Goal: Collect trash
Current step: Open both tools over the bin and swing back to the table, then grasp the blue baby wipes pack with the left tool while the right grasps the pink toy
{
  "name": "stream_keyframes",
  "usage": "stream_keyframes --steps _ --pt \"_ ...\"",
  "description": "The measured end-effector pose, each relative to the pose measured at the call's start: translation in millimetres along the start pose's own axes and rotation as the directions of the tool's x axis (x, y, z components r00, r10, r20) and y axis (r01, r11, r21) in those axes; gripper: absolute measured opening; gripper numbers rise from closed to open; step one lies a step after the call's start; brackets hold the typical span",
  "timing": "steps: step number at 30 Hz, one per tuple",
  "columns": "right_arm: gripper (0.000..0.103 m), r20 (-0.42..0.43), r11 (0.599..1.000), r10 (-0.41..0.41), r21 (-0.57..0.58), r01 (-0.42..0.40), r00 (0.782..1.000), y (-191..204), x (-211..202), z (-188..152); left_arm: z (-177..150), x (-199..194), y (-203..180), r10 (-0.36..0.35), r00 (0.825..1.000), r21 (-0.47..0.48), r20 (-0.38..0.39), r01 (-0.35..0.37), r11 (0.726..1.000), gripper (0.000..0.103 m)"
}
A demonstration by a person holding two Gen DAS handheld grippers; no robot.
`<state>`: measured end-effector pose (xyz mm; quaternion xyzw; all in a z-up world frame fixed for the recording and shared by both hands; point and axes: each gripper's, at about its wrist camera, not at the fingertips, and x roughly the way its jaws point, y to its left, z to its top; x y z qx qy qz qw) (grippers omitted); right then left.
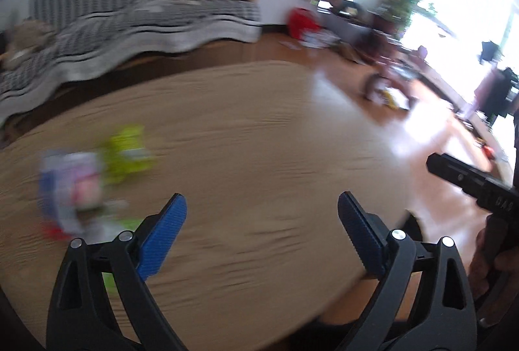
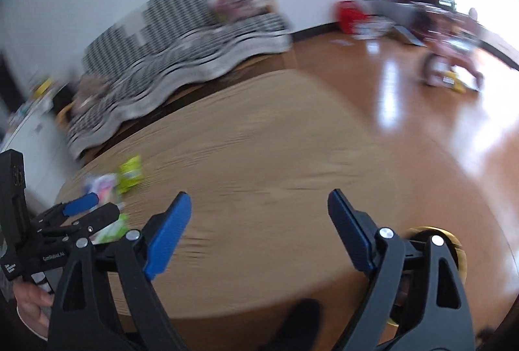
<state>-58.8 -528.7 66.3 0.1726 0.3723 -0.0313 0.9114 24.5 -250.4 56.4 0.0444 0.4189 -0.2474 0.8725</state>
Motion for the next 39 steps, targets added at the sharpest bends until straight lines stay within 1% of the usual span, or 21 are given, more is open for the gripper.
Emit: stream_keyframes --steps 1,2,3,7,10,12,13,14,15,16,18,19,22,23,27,29,32,34,35,36,39 --pt "0.083 -0.012 0.999 0.03 -0.031 -0.03 0.999 28 14 3 -5 -8 24 0.037 0.999 -0.009 0.005 -0.037 0.999 0.092" --pt "0.083 -0.02 0.997 0.051 -0.051 -0.052 0.998 48 23 4 -11 -17 54 0.083 0.996 -0.025 0.009 -0.083 0.996 0.092" --pt "0.083 -0.036 0.994 0.081 -0.077 -0.084 0.996 76 36 5 -14 -23 77 0.11 0.994 -0.035 0.011 -0.11 0.993 0.092" --pt "0.083 -0.113 0.965 0.191 -0.16 -0.207 0.975 184 87 4 -33 -43 164 0.226 0.974 -0.089 0.02 -0.223 0.971 0.092" --pt "0.083 -0.129 0.941 0.234 -0.218 -0.258 0.964 242 110 5 -46 -50 207 0.248 0.968 -0.141 0.03 -0.242 0.96 0.092" --pt "0.083 -0.149 0.928 0.265 -0.228 -0.294 0.953 270 126 4 -59 -47 228 0.237 0.971 -0.188 0.042 -0.225 0.956 0.092" --pt "0.083 -0.165 0.922 0.284 -0.223 -0.316 0.945 279 132 -1 -62 -42 235 0.236 0.972 -0.209 0.015 -0.227 0.951 0.092" --pt "0.083 -0.176 0.918 0.295 -0.22 -0.33 0.939 283 139 -1 -61 -34 240 0.223 0.975 -0.216 -0.015 -0.221 0.951 0.092" --pt "0.083 -0.184 0.915 0.302 -0.22 -0.339 0.935 285 144 -2 -58 -30 238 0.208 0.978 -0.209 -0.01 -0.205 0.956 0.092" --pt "0.083 -0.188 0.915 0.296 -0.227 -0.334 0.937 286 151 -3 -58 -27 236 0.21 0.978 -0.193 -0.008 -0.208 0.959 0.092" --pt "0.083 -0.201 0.917 0.273 -0.241 -0.318 0.941 288 163 -7 -52 -14 235 0.234 0.972 -0.151 -0.027 -0.235 0.96 0.092" --pt "0.083 -0.213 0.921 0.258 -0.242 -0.306 0.943 287 171 -9 -48 -6 233 0.232 0.972 -0.133 -0.035 -0.235 0.963 0.092" --pt "0.083 -0.254 0.925 0.243 -0.23 -0.302 0.936 273 183 -11 -45 17 233 0.233 0.97 -0.102 -0.062 -0.239 0.966 0.092" --pt "0.083 -0.258 0.925 0.242 -0.23 -0.303 0.935 268 186 -11 -48 21 235 0.233 0.97 -0.099 -0.07 -0.239 0.966 0.092" --pt "0.083 -0.265 0.922 0.246 -0.234 -0.309 0.932 266 187 -10 -42 46 240 0.231 0.968 -0.092 -0.096 -0.24 0.966 0.092" --pt "0.083 -0.259 0.921 0.235 -0.249 -0.3 0.937 267 188 -9 -41 55 242 0.25 0.963 -0.082 -0.099 -0.258 0.963 0.092" --pt "0.083 -0.274 0.921 0.223 -0.256 -0.294 0.936 268 196 -12 -39 63 246 0.234 0.968 -0.086 -0.093 -0.242 0.967 0.091" --pt "0.083 -0.282 0.921 0.206 -0.268 -0.284 0.937 270 202 -14 -37 66 247 0.211 0.974 -0.083 -0.077 -0.217 0.973 0.076" --pt "0.083 -0.283 0.921 0.197 -0.274 -0.276 0.939 271 205 -14 -37 67 248 0.209 0.974 -0.076 -0.086 -0.215 0.974 0.061" --pt "0.083 -0.285 0.921 0.19 -0.279 -0.271 0.94 272 207 -15 -37 67 248 0.217 0.972 -0.077 -0.089 -0.224 0.971 0.057" --pt "0.083 -0.289 0.92 0.183 -0.287 -0.267 0.94 278 215 -17 -36 56 251 0.205 0.975 -0.103 -0.083 -0.213 0.972 0.047"
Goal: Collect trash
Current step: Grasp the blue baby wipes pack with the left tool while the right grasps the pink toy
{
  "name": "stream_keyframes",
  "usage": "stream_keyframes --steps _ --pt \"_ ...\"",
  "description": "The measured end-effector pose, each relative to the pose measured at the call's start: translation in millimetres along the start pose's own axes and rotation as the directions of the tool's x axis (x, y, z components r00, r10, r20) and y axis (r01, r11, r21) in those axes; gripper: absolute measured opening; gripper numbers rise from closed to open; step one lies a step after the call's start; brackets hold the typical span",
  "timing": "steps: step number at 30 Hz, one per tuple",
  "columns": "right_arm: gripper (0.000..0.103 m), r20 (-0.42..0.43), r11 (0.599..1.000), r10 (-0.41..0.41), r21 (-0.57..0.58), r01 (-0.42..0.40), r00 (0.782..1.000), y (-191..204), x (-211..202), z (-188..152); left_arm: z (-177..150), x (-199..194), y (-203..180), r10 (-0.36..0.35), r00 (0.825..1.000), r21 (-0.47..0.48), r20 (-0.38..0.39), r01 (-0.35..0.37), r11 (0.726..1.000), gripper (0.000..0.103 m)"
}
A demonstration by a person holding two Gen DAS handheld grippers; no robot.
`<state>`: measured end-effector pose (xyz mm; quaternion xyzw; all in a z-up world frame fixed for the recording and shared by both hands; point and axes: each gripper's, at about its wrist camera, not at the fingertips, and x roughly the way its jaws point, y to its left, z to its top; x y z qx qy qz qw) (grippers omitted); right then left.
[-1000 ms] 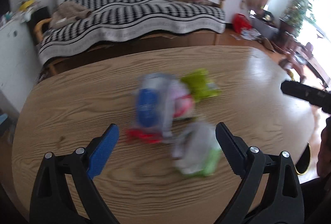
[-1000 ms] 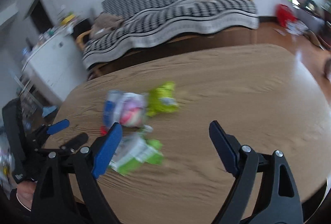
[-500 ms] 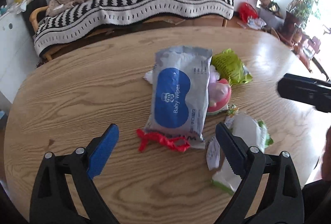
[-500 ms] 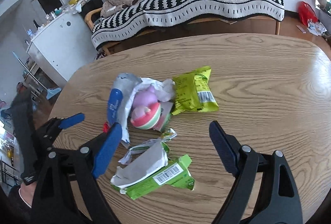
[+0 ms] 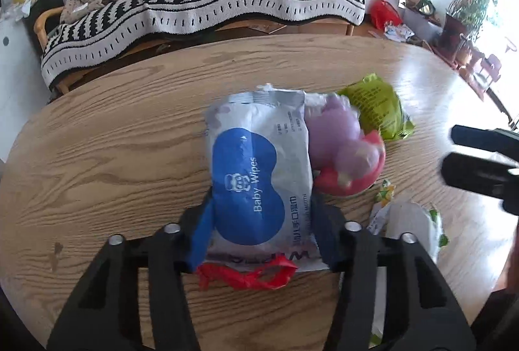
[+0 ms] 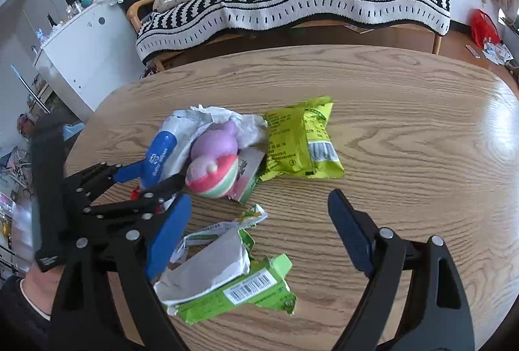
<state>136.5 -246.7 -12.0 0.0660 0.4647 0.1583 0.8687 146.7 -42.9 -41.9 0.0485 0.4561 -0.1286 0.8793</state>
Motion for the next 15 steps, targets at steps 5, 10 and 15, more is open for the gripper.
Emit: stream_keyframes --steps 5,10,15 --pt "0.083 0.008 0.998 -0.033 -0.052 0.033 0.999 20 17 8 4 -32 22 -0.009 0.999 -0.071 0.046 0.012 0.997 0.042" --pt "0.083 -0.018 0.994 -0.048 -0.096 0.046 0.999 43 42 13 -4 -49 50 -0.021 0.998 -0.168 0.055 0.03 0.985 0.039" --pt "0.082 -0.036 0.984 -0.104 -0.149 0.098 0.994 59 64 14 -9 -57 60 0.013 0.998 -0.173 0.057 -0.003 0.985 0.039"
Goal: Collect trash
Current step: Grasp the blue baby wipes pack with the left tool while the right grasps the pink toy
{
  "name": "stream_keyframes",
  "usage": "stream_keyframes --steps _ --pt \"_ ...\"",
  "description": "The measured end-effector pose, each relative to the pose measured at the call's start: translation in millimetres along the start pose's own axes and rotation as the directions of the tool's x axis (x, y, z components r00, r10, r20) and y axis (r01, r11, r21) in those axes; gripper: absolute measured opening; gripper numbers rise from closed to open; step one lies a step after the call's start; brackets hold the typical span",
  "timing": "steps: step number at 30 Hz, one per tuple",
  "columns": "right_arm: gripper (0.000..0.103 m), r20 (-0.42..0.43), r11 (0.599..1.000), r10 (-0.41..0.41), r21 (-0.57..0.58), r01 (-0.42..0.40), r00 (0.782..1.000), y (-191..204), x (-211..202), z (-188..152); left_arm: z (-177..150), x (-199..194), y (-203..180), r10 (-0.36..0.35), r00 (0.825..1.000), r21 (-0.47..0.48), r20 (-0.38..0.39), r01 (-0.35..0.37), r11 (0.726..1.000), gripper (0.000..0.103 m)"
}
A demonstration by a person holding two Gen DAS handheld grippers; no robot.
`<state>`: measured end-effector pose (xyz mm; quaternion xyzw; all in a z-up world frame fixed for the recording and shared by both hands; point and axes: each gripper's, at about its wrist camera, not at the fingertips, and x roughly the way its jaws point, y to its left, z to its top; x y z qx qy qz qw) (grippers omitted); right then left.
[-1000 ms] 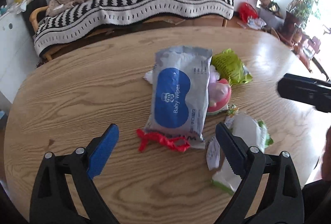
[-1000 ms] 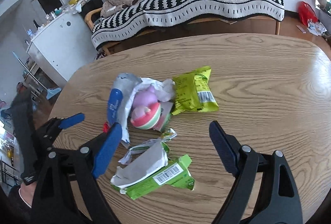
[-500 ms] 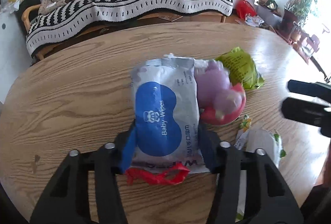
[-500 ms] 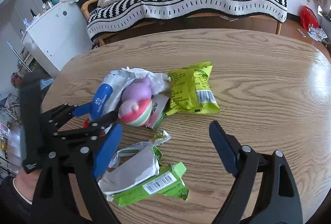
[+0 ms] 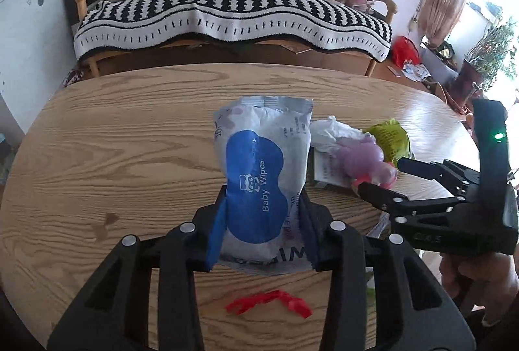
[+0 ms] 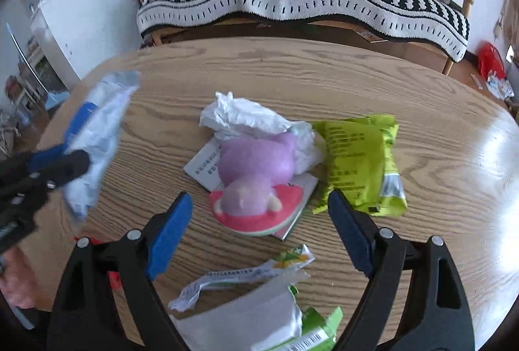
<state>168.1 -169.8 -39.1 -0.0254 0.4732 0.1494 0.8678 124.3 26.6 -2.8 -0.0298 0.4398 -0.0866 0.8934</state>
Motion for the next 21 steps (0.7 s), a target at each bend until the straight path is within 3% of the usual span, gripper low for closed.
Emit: stream_keyframes --steps 2,5,6,21 --pt "0.076 -0.003 0.999 -0.027 -0.018 0.027 1.0 4 6 0 -1 -2 1 0.002 1.0 0.003 0.002 -0.002 1.0 0.039" --pt "0.053 -0.022 0.999 -0.028 -0.022 0.028 0.999 6 12 -1 -2 -3 0 0.007 1.0 0.016 0.0 -0.007 1.0 0.039" --pt "0.05 -0.021 1.0 -0.025 -0.016 0.024 0.999 6 11 -1 -3 -3 -2 0.01 1.0 0.019 -0.001 -0.01 1.0 0.039" --pt "0.044 0.055 1.0 0.024 -0.002 -0.024 0.998 2 -35 0 -3 0 -15 0.023 1.0 0.047 -0.009 -0.023 0.999 0.039"
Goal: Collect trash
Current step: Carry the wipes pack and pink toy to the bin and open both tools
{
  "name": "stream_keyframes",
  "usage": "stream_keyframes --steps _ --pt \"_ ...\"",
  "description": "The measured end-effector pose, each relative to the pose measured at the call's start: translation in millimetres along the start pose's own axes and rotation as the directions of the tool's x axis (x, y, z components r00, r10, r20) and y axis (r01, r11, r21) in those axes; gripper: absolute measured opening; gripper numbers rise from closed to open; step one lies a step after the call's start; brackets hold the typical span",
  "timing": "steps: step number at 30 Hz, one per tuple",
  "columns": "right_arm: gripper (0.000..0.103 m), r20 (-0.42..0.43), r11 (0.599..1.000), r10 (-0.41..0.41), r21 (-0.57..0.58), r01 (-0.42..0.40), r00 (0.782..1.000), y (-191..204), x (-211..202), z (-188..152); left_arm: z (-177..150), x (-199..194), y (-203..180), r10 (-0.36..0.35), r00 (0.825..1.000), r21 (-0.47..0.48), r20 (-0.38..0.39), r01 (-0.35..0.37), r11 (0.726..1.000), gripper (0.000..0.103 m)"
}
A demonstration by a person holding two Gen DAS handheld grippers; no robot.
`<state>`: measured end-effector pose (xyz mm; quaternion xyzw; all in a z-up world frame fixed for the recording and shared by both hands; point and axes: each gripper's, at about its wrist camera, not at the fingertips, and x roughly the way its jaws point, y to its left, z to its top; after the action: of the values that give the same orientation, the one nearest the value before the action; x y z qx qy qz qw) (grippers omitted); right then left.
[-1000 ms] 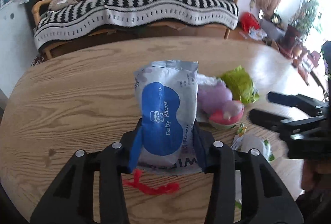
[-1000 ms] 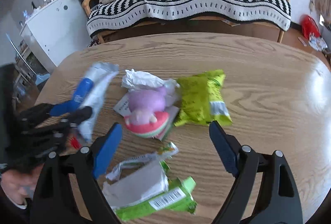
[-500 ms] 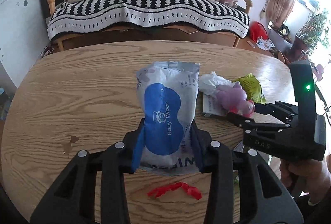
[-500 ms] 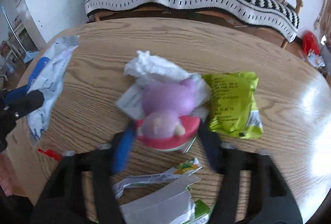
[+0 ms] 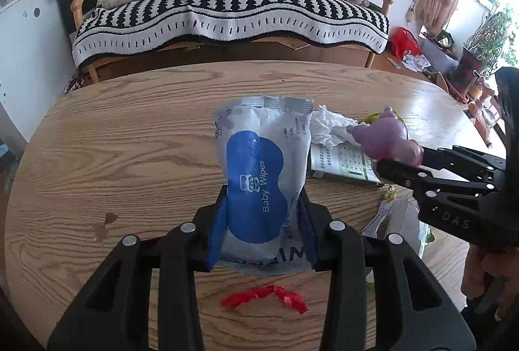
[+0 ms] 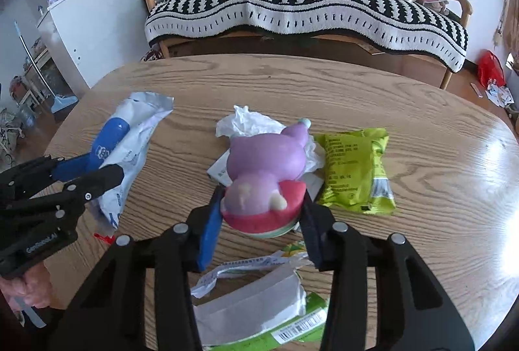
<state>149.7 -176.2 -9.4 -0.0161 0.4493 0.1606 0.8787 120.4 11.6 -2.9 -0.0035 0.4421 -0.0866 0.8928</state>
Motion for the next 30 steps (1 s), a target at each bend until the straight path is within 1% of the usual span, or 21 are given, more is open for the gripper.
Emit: stream_keyframes --steps 5,8,10,12,13,15,16,18,19,20,21,22,23,24,25,26,28,29,30 --pt "0.043 0.031 1.0 -0.006 0.029 0.005 0.999 -17 -23 -5 1 -5 -15 0.013 1.0 0.023 0.01 -0.013 1.0 0.038" --pt "0.043 0.062 0.998 0.001 0.069 -0.006 0.998 -35 -53 -14 1 -15 -33 -0.019 0.999 0.034 0.026 0.018 0.999 0.038" --pt "0.043 0.086 0.994 -0.006 0.106 -0.003 0.996 -52 -77 -22 -1 -23 -54 -0.045 0.999 0.047 0.028 0.044 0.998 0.038" --pt "0.043 0.105 0.99 -0.022 0.141 0.007 0.994 -76 -105 -35 -2 -30 -85 -0.076 0.997 0.087 0.029 0.073 0.994 0.038" --pt "0.043 0.114 0.988 -0.045 0.151 0.027 0.992 -88 -121 -43 -3 -35 -105 -0.098 0.995 0.114 0.029 0.095 0.989 0.038" --pt "0.043 0.123 0.983 -0.094 0.17 0.072 0.988 -111 -148 -61 -5 -42 -137 -0.139 0.99 0.136 0.027 0.134 0.982 0.038" --pt "0.043 0.124 0.977 -0.122 0.192 0.097 0.985 -129 -165 -74 -6 -46 -163 -0.183 0.983 0.149 0.015 0.179 0.973 0.038" --pt "0.043 0.108 0.956 -0.181 0.253 0.149 0.978 -169 -202 -106 -8 -51 -201 -0.23 0.973 0.178 -0.009 0.228 0.957 0.038" --pt "0.043 0.105 0.947 -0.2 0.276 0.165 0.974 -185 -215 -120 -10 -54 -224 -0.254 0.967 0.197 -0.019 0.253 0.947 0.038" --pt "0.043 0.1 0.936 -0.222 0.299 0.184 0.97 -200 -230 -135 -13 -59 -258 -0.289 0.957 0.226 -0.034 0.289 0.93 0.038" --pt "0.043 0.09 0.917 -0.267 0.331 0.224 0.96 -223 -252 -157 -16 -61 -277 -0.307 0.951 0.244 -0.042 0.308 0.92 0.038" --pt "0.043 0.083 0.903 -0.294 0.352 0.248 0.952 -237 -265 -172 -20 -65 -302 -0.33 0.942 0.268 -0.054 0.332 0.904 0.038" --pt "0.043 0.074 0.88 -0.325 0.389 0.273 0.943 -258 -283 -193 -27 -70 -335 -0.358 0.931 0.298 -0.069 0.362 0.883 0.038" --pt "0.043 0.066 0.865 -0.342 0.413 0.287 0.937 -271 -295 -207 -34 -74 -364 -0.386 0.918 0.323 -0.088 0.393 0.861 0.038" --pt "0.043 0.051 0.839 -0.371 0.447 0.311 0.927 -290 -311 -229 -40 -76 -382 -0.402 0.91 0.338 -0.1 0.411 0.847 0.038" --pt "0.043 0.039 0.817 -0.393 0.473 0.329 0.919 -304 -323 -245 -50 -80 -411 -0.425 0.897 0.362 -0.119 0.438 0.823 0.038" --pt "0.043 0.014 0.768 -0.428 0.533 0.356 0.904 -333 -348 -285 -70 -82 -457 -0.452 0.877 0.396 -0.16 0.477 0.785 0.038" --pt "0.043 -0.003 0.741 -0.445 0.561 0.37 0.896 -348 -360 -306 -82 -81 -484 -0.467 0.863 0.409 -0.192 0.503 0.761 0.038" --pt "0.043 -0.019 0.715 -0.46 0.585 0.383 0.888 -361 -370 -326 -92 -80 -503 -0.475 0.853 0.416 -0.216 0.52 0.745 0.038"
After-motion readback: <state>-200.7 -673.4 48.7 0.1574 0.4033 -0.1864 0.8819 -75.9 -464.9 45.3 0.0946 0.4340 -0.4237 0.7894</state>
